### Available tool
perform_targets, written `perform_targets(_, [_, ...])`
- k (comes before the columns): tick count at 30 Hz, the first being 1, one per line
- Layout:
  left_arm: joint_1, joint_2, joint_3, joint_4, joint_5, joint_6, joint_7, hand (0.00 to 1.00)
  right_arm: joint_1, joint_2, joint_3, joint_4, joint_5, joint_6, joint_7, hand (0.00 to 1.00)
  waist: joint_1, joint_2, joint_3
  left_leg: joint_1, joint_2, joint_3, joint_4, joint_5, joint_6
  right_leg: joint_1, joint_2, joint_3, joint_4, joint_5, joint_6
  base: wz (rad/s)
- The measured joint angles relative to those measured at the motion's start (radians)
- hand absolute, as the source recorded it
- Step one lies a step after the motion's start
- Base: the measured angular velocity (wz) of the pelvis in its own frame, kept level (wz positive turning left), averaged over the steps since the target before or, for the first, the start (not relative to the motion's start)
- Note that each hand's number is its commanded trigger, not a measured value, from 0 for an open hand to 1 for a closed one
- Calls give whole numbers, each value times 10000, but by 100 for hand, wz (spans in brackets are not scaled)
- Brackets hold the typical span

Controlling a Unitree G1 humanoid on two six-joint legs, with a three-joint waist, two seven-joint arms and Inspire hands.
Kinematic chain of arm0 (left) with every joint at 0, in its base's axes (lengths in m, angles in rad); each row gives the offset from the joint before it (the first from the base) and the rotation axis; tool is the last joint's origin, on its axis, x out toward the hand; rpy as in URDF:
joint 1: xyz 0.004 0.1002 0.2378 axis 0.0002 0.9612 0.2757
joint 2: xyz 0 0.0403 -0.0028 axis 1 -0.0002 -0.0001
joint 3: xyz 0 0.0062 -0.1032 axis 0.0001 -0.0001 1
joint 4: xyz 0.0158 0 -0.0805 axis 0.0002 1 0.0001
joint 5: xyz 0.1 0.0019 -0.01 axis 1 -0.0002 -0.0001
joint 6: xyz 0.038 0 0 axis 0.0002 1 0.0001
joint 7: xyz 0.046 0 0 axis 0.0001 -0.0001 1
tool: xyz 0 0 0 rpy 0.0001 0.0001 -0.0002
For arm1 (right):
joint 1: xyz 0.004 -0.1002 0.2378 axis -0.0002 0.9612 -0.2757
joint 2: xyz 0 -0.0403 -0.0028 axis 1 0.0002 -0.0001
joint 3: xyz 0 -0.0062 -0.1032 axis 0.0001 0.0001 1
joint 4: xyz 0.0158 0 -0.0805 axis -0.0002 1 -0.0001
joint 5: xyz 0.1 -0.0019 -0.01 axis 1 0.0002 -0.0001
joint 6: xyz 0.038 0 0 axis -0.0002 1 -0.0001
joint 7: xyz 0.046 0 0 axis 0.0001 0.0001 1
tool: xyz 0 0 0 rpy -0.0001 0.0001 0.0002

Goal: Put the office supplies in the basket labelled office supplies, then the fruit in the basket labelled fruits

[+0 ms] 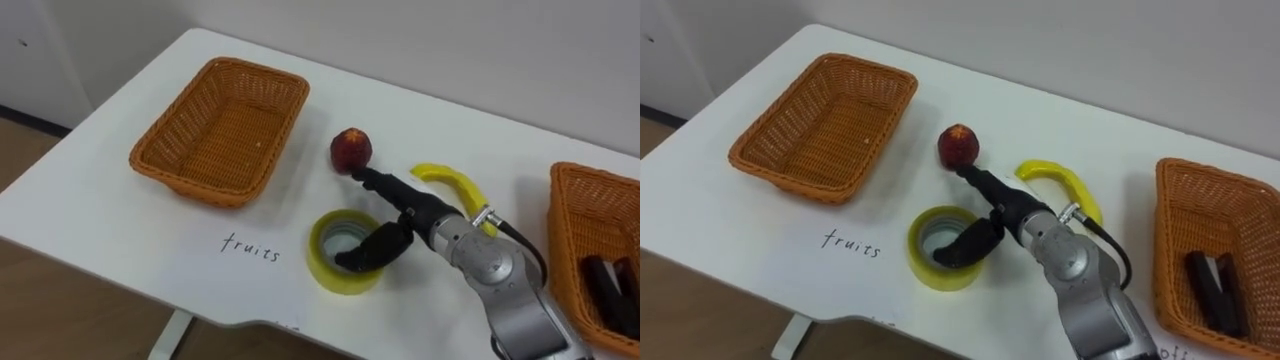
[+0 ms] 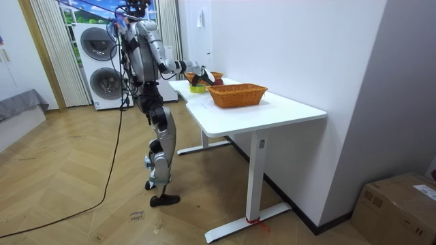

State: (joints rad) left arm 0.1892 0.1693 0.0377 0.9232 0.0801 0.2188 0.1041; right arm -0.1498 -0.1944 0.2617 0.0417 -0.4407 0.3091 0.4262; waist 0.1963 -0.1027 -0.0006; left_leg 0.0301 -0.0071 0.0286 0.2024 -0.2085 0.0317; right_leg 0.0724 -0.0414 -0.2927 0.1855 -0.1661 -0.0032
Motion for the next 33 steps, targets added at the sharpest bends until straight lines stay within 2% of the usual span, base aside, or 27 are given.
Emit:
perform_targets(7, [-21,-7,104,-1,2,8,-8,0,-12,-8,6,9,-63,150,575,0,19,-47,37,-22,-33,-22,2,1,4,-8,-9,-18,0,0,0,0])
perform_targets(11, [-111,-4,190,167,0,14,-19,0,-13,-7,22,-23,-650,105,887,0,29,-50,50,-24,-39,-32,-9,1,4,-12,-9,-38,-2,0,0,0])
perform_targets(22, [-384,-4,189,391,2,21,-66,0,-21,-5,21,-34,-817,94,1097,0,36,-89,76,-28,-39,-47,-12,1,4,-11,-12,-84,-2,0,0,0])
perform_targets(23, [-398,-5,190,391,2,21,-74,0,-24,-5,21,-34,-835,92,1117,47,36,-89,76,-28,-39,-48,-12,1,4,-12,-11,-85,-2,0,0,0])
perform_targets(25, [-414,-4,189,391,3,21,-81,0,-25,-5,21,-33,-841,91,1127,100,37,-89,76,-28,-39,-49,-12,1,4,-12,-11,-85,-2,0,0,0])
perform_targets(33, [-423,-7,189,390,1,21,-88,0,-410,-23,-7,76,-1457,112,886,100,43,-89,75,-25,-40,-51,-19,2,5,-12,-11,-92,-5,0,0,0])
